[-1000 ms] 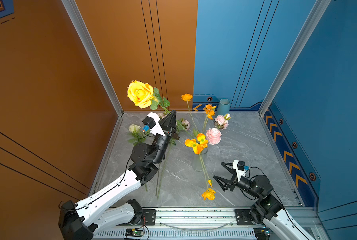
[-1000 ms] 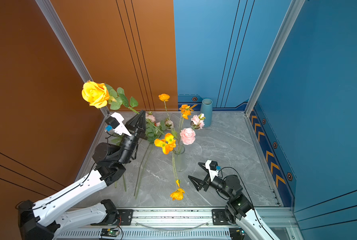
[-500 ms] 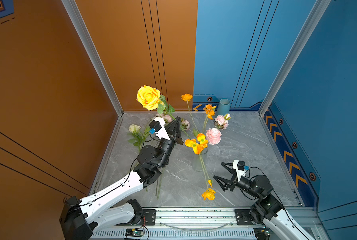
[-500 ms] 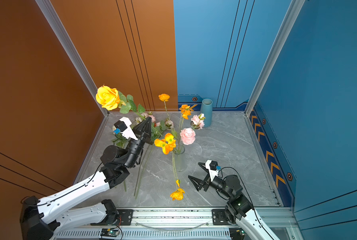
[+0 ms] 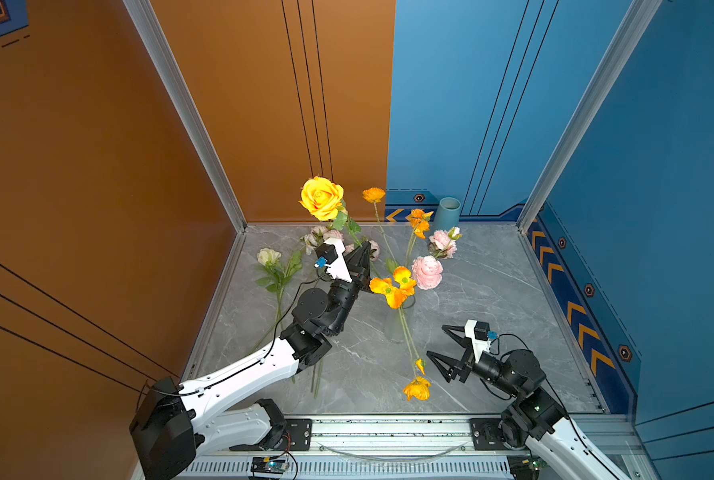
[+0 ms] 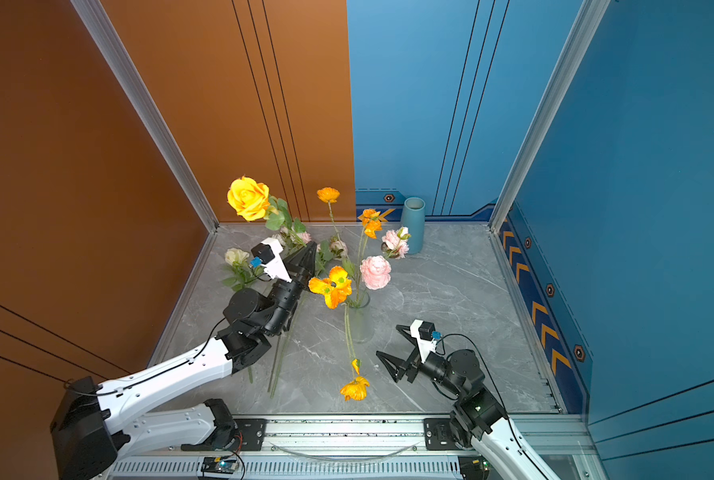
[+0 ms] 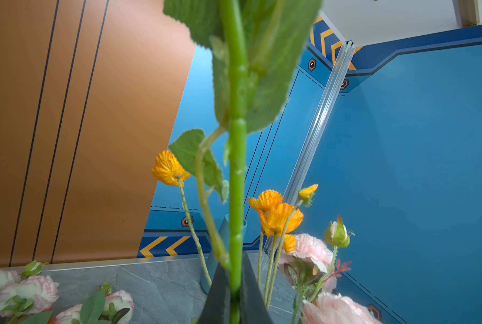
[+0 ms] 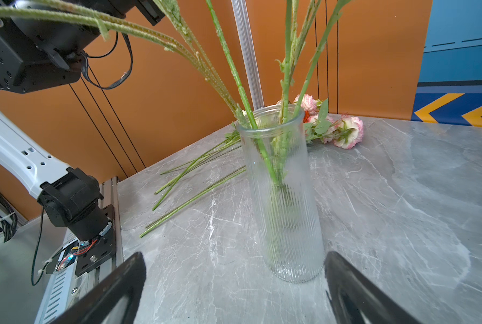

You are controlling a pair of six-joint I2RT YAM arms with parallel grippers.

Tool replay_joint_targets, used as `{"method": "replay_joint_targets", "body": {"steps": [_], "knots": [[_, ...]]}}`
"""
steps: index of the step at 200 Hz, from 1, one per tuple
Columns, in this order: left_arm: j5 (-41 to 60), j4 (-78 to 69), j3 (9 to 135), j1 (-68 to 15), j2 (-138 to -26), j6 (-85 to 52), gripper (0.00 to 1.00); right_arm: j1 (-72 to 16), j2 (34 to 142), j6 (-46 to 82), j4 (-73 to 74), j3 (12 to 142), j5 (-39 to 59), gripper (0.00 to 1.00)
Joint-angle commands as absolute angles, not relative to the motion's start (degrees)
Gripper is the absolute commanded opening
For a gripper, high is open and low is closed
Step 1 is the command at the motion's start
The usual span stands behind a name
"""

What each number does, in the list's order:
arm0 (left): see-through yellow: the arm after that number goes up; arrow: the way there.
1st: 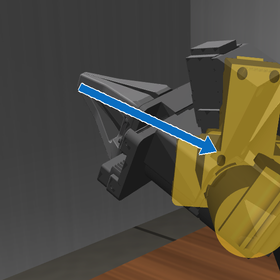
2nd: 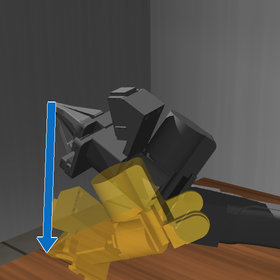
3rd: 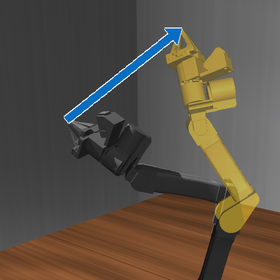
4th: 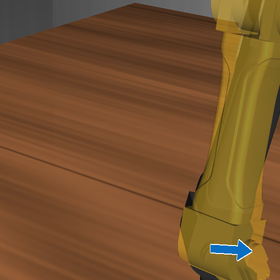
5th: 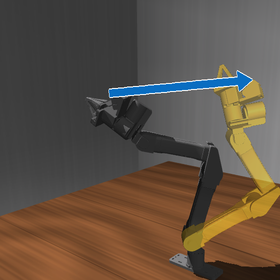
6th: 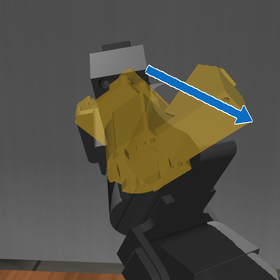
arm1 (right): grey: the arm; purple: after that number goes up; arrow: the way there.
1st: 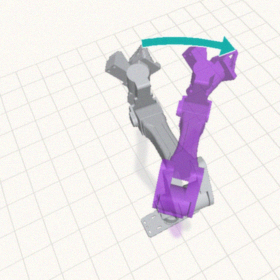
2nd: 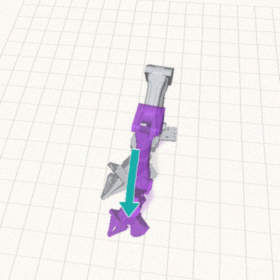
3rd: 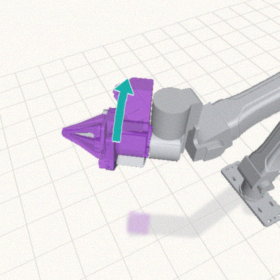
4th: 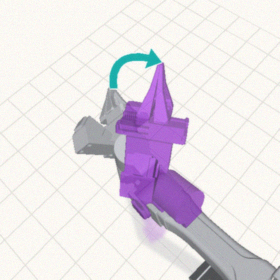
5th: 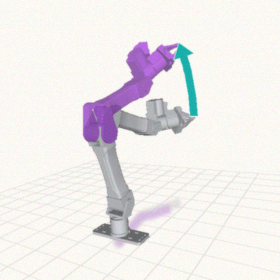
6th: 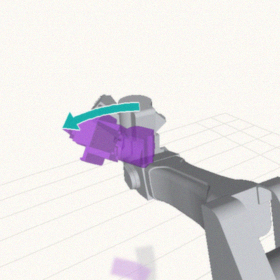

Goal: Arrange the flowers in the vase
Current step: 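Carry the yellow rose over the glass vase and lower its stem in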

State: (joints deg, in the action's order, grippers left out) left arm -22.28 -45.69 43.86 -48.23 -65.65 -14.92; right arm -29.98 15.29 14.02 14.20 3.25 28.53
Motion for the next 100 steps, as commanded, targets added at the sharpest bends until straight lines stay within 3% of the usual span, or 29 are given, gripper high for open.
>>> {"method": "replay_joint_targets", "body": {"steps": [1,27,58,100], "knots": [[-21.28,-48.49,42.79,-49.21,-66.28,-15.25,0.00,-29.62,15.73,14.60,15.92,3.32,29.50,1.00],[-18.44,-51.59,41.14,-49.47,-67.93,-14.90,0.00,-29.62,16.07,14.59,16.06,3.31,29.44,1.00],[-15.00,-54.33,39.68,-49.77,-70.77,-14.53,0.09,-29.62,16.30,14.66,16.17,3.37,29.53,1.00],[-14.16,-58.96,36.62,-50.42,-73.74,-14.94,0.09,-29.62,16.35,14.70,16.05,3.38,29.39,1.00]]}}
